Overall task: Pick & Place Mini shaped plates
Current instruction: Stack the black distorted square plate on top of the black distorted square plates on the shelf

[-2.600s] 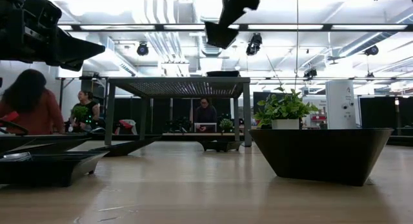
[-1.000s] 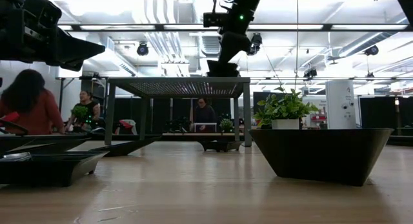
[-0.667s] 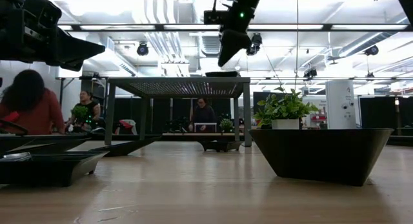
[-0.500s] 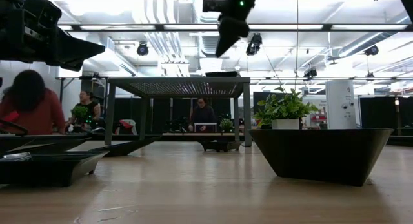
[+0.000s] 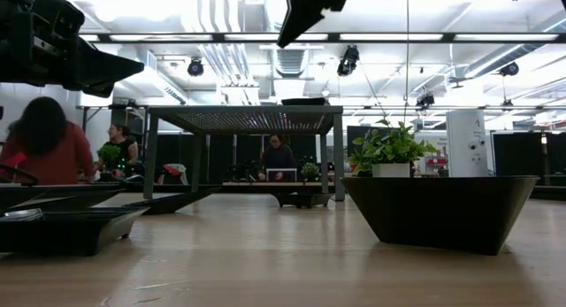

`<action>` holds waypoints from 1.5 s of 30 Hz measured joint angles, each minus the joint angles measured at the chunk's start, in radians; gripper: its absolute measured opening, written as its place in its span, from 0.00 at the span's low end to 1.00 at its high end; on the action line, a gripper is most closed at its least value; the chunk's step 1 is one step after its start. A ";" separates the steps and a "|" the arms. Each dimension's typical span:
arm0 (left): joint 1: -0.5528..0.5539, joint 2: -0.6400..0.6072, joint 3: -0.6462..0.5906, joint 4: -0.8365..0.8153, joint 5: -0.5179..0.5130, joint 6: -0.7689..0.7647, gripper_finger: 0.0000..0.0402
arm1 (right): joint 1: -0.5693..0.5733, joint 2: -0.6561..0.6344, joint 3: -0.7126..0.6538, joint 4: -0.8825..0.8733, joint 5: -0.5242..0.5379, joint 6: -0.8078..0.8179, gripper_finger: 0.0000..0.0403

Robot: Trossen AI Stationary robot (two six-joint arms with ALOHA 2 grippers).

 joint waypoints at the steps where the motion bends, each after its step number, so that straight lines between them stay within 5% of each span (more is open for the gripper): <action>1: 0.000 0.000 0.000 0.000 0.000 0.000 0.00 | 0.012 0.000 0.000 0.000 0.000 0.001 0.23; 34: 0.000 0.000 0.000 0.000 0.000 0.000 0.00 | 0.207 0.000 0.000 -0.064 0.002 0.177 0.18; 45: 0.000 0.000 0.000 0.000 0.000 0.000 0.00 | 0.259 0.000 -0.004 -0.214 0.001 0.352 0.19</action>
